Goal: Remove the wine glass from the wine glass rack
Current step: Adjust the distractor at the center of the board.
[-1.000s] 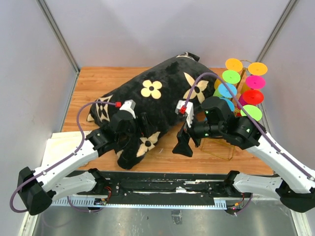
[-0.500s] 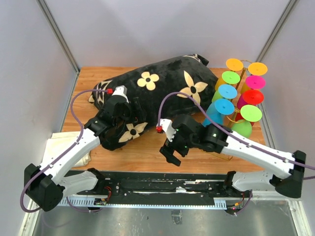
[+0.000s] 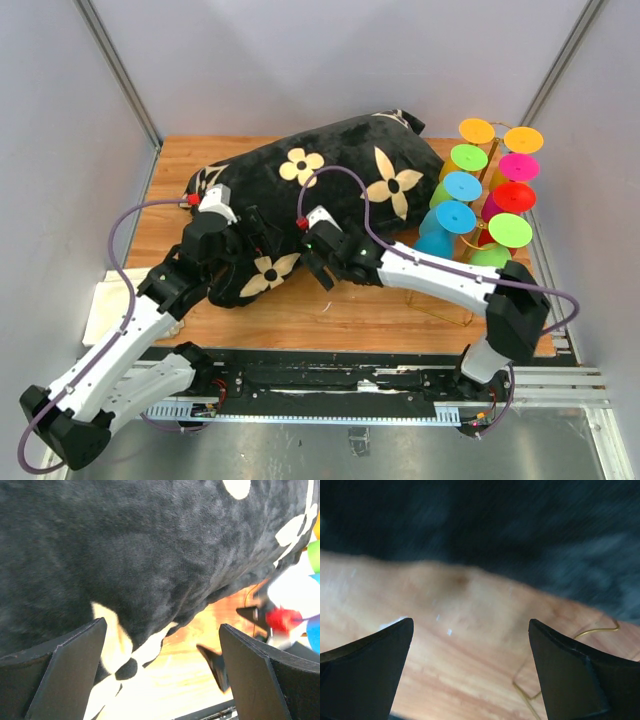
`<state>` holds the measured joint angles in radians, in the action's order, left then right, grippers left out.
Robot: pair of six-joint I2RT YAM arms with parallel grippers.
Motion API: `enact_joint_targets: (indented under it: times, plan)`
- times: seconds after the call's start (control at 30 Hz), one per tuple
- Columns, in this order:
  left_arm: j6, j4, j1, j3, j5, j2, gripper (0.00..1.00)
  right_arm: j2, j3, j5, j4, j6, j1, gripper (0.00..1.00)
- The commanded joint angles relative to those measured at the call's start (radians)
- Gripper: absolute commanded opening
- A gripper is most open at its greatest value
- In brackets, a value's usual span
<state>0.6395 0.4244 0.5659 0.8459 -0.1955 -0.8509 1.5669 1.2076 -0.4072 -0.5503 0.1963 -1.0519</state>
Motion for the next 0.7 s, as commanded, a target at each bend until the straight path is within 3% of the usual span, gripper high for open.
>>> enact_joint_targets:
  times: [0.0,0.33,0.47,0.67]
  plan:
    - [0.023,0.094,-0.002,0.021,-0.115,0.085,1.0,0.109,0.114,-0.173,0.071,0.111,0.096,0.98]
    - [0.065,0.156,-0.003,-0.011,-0.183,0.294,1.0,0.405,0.321,-0.302,0.211,0.035,0.204,0.98]
    - [0.074,0.173,-0.003,-0.01,-0.189,0.315,1.0,0.481,0.32,-0.318,0.417,-0.052,0.221,0.98]
    - [0.079,0.224,-0.003,0.018,-0.179,0.31,1.0,0.611,0.478,-0.285,0.444,-0.115,0.253,0.98]
